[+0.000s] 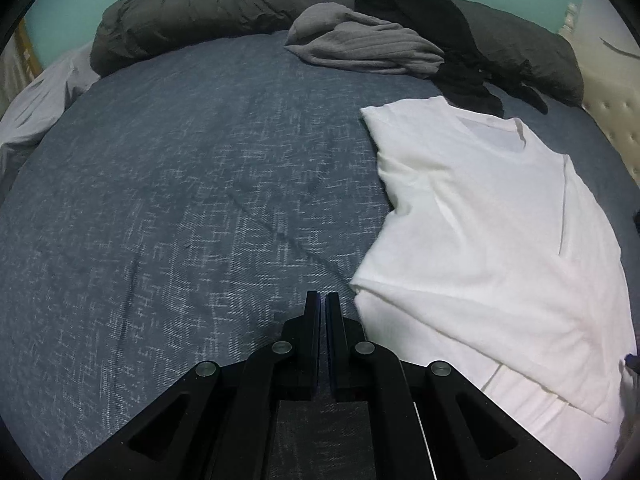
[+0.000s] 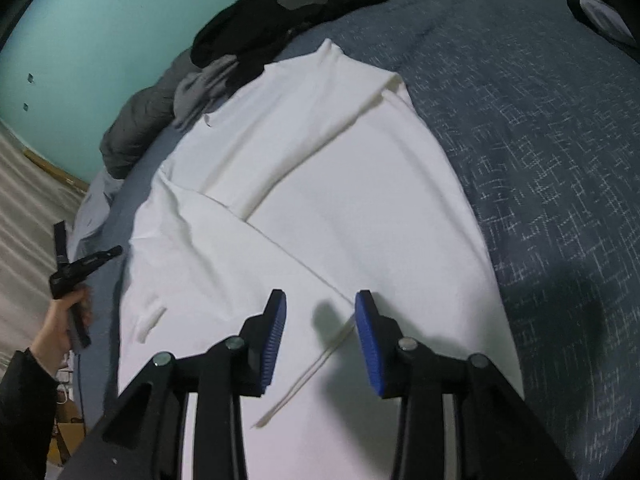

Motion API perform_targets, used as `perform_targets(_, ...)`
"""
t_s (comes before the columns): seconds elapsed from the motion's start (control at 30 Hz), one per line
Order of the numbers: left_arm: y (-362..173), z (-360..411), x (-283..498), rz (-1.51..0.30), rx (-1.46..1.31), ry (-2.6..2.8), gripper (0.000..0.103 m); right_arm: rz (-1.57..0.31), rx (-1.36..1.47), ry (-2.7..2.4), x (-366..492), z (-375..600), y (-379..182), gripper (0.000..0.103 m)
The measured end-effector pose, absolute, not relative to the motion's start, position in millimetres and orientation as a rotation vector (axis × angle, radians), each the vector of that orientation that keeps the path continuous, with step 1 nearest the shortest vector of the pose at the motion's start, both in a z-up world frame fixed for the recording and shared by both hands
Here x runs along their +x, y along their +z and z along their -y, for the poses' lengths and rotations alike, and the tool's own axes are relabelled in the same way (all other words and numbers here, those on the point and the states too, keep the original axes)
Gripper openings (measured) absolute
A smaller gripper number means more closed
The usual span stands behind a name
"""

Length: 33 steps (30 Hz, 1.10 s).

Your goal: Fold clothes

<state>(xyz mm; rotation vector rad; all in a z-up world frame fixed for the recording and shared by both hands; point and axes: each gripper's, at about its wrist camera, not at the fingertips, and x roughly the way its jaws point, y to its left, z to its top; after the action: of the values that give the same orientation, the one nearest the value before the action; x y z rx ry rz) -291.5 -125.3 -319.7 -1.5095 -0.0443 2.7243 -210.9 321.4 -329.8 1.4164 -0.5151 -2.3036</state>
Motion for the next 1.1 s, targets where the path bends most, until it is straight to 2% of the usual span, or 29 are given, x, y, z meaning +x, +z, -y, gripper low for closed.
perform_targets(0.07,-320,124,-294,0.056,-1.505,2.722,0.003,0.487,1.428,-2.303,-212,-318,-332,0.029)
perform_targets(0.1,-320,123,-295,0.069,-1.502,2.719,0.003,0.466,1.43,-2.3,-211,-316,-332,0.016)
perform_targets(0.13,-319,123,-296,0.083,-1.499,2.718,0.003,0.439,1.432,-2.302,-211,-315,-332,0.008)
perform_targets(0.2,-319,122,-299,0.113,-1.49,2.712,0.003,0.435,1.43,-2.301,-210,-315,-330,0.003)
perform_targets(0.6,-326,118,-312,0.211,-1.508,2.689,0.003,0.565,1.274,-2.372,-191,-342,-297,0.002)
perform_targets(0.93,-332,124,-317,0.327,-1.476,2.662,0.003,0.601,1.271,-2.333,-193,-339,-301,0.002)
perform_targets(1.1,-336,117,-320,0.288,-1.474,2.633,0.004,0.609,1.268,-2.329,-192,-339,-301,0.002)
